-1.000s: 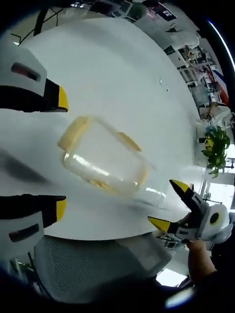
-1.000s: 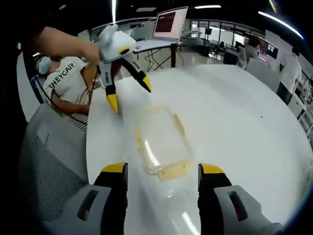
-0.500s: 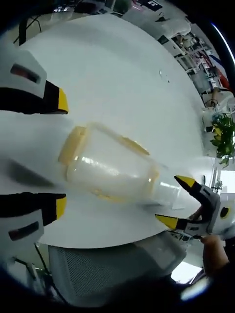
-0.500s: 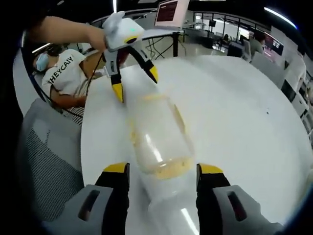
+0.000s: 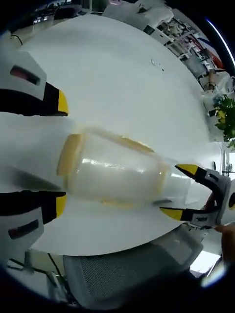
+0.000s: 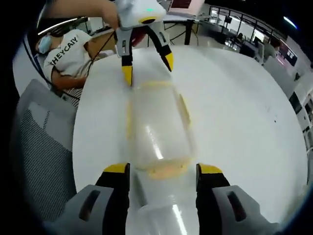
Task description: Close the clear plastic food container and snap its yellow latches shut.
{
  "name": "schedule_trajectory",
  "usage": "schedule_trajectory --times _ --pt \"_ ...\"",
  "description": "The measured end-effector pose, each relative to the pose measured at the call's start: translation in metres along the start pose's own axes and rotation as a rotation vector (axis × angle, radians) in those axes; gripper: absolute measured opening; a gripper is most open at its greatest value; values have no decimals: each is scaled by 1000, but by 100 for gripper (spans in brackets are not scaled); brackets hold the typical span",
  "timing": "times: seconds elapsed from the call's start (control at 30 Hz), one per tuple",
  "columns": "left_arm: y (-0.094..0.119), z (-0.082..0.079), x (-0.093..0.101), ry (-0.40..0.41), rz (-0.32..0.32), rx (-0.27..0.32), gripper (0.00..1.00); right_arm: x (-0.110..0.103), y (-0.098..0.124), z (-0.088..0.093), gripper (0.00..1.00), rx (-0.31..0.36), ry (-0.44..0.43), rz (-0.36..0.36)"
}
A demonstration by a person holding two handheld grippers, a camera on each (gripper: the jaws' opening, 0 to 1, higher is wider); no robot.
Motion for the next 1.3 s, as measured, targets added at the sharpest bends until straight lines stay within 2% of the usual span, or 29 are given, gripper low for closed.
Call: schedule_trajectory --times 0.1,0.37,0.63,0.73,0.93,1.13,1.3 --pt "-1 -3 -2 -24 2 -9 57 1 -4 0 53 -13 -7 -12" --pt "-6 -7 -6 -92 18 -42 55 6 -12 3 51 -77 47 -36" --pt "-12 -8 -1 -171 54 -68 48 4 -22 6 50 -136 94 -71" --pt "-16 -5 1 -225 61 -104 46 3 -25 6 50 -156 103 -79" --pt "-20 -7 6 -279 82 -107 35 3 -30 6 44 -187 150 -88" --pt "-19 -7 4 -265 88 -109 34 5 -28 6 38 -204 140 -95" --pt "-19 -7 5 -260 88 -119 33 6 -29 5 37 -214 147 -101"
Point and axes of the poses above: the point that each gripper's makers call its tool centre point, and the gripper's own axes: y roughly backward along the fingers, x roughly to its right, z roughly out of its underside, the point moved 6 cm from there along y, roughly backward along the fingers, and after that the axes turned 13 degrees about y, right-handed, at the moved point
